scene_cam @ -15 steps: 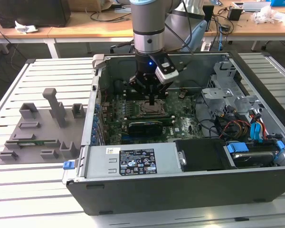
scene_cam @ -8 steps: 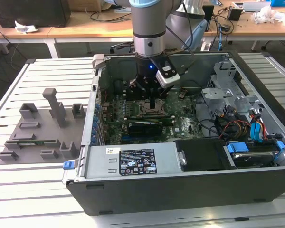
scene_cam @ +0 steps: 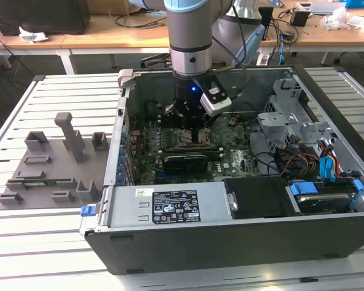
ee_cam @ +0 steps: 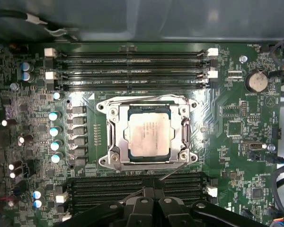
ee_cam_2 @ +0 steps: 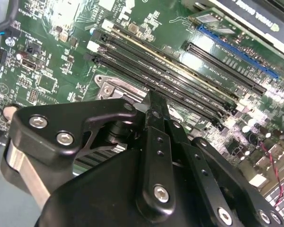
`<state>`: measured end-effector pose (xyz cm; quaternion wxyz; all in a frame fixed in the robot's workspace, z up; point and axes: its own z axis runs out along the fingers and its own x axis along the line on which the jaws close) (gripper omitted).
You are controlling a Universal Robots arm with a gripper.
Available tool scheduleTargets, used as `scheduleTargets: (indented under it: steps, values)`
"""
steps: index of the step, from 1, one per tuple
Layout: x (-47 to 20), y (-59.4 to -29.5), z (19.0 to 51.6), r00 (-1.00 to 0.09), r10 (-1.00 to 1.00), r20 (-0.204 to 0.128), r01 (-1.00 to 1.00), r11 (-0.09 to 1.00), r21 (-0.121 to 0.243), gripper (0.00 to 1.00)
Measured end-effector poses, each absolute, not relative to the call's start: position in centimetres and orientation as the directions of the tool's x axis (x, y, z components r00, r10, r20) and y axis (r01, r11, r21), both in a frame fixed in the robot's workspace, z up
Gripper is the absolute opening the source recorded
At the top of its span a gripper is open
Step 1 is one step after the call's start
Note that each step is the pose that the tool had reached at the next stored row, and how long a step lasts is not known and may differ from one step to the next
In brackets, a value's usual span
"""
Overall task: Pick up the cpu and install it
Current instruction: 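Install the second cpu locking lever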
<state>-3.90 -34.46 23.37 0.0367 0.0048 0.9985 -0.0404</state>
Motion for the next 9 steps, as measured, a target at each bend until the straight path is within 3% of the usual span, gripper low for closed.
scheduleTargets:
  steps: [9]
  values:
    - [-4.26, -34.56, 22.77, -0.994, -0.083, -0.074, -0.077, 0.994, -0.078, 0.11]
